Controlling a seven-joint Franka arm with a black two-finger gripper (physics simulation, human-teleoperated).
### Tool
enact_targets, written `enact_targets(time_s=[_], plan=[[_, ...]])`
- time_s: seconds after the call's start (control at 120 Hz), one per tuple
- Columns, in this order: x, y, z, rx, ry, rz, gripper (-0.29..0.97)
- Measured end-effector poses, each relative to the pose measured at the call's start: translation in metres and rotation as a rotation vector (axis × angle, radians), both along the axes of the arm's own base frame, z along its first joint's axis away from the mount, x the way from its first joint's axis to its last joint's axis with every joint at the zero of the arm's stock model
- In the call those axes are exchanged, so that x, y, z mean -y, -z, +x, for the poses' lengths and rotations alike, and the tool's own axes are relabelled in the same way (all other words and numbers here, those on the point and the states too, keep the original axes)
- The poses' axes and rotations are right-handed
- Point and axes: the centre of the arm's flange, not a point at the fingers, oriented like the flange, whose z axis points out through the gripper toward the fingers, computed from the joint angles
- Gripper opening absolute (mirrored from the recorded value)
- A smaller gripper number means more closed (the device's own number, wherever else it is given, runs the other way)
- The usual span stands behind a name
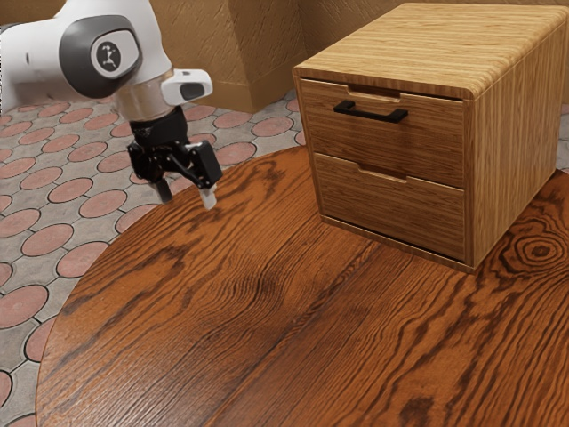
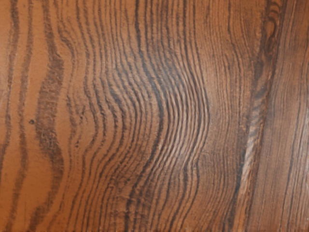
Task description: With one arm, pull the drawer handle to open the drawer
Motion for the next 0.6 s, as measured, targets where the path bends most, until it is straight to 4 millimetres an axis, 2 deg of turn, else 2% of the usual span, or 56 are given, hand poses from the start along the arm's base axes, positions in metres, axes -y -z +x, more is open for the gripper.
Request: enact_targets(time_s=[0.2,0.217,0.242,0.258,0.283,0.342,0.425,0.483,0.542,0.6], plan=[[0.002,-0.002,-0.003,-0.012,0.042,-0.014,0.68],[0.003,-0.014,-0.007,0.013,0.058,-0.010,0.68],[0.011,-0.052,-0.018,0.091,0.110,0.001,0.68],[0.019,-0.073,-0.025,0.138,0.155,0.006,0.68],[0.035,-0.095,-0.032,0.187,0.232,0.010,0.68],[0.083,-0.119,-0.037,0.252,0.430,0.010,0.68],[0.156,-0.131,-0.042,0.295,0.702,0.004,0.68],[0.195,-0.135,-0.046,0.322,0.860,0.008,0.68],[0.217,-0.137,-0.049,0.339,0.979,0.018,0.68],[0.221,-0.137,-0.049,0.348,1.063,0.031,0.68]])
